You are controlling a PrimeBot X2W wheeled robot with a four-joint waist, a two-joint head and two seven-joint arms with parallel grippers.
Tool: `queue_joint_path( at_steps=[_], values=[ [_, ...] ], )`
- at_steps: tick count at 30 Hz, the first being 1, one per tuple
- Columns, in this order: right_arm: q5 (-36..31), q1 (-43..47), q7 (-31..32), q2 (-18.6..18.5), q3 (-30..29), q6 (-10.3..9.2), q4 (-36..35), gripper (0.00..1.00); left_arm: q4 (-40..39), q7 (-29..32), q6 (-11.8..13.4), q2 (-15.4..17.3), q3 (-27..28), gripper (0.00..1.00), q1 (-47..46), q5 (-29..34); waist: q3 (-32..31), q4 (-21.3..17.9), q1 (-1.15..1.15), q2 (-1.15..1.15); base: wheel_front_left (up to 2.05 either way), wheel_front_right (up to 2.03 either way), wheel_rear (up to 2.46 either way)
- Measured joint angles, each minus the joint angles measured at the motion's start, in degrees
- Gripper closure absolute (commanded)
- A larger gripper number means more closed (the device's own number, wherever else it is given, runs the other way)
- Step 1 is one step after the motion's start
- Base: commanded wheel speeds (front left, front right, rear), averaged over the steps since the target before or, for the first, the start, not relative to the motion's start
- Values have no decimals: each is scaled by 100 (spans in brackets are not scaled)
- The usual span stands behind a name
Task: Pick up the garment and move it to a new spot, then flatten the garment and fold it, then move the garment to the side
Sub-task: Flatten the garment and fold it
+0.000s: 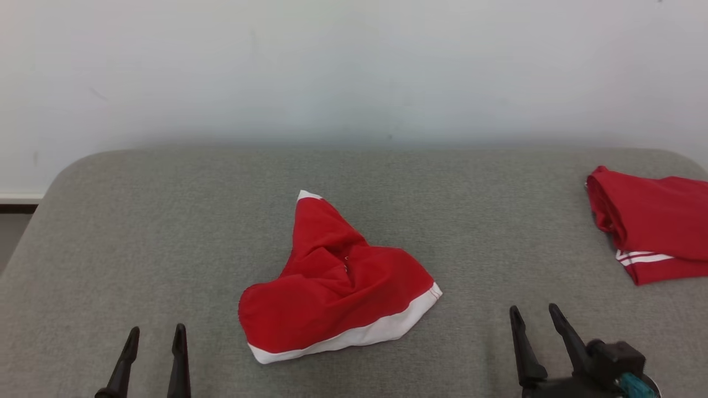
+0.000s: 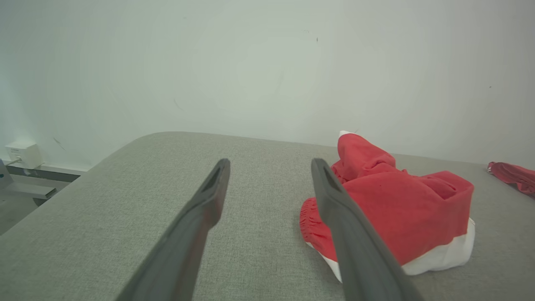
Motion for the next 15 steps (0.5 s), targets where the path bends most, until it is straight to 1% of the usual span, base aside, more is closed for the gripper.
queue_joint_path(
  at_steps=[7, 15],
  values=[
    [-29, -758, 199, -183, 365, 0, 721, 0, 21, 0, -8, -2, -204, 0, -108, -21, 68, 349, 0, 0, 0, 0, 0],
    [-57, -1669, 249, -296, 526, 0, 1953, 0, 44, 0, -7, -41, -379, 0, -295, -34, 267, 848, 0, 0, 0, 0, 0]
  ],
)
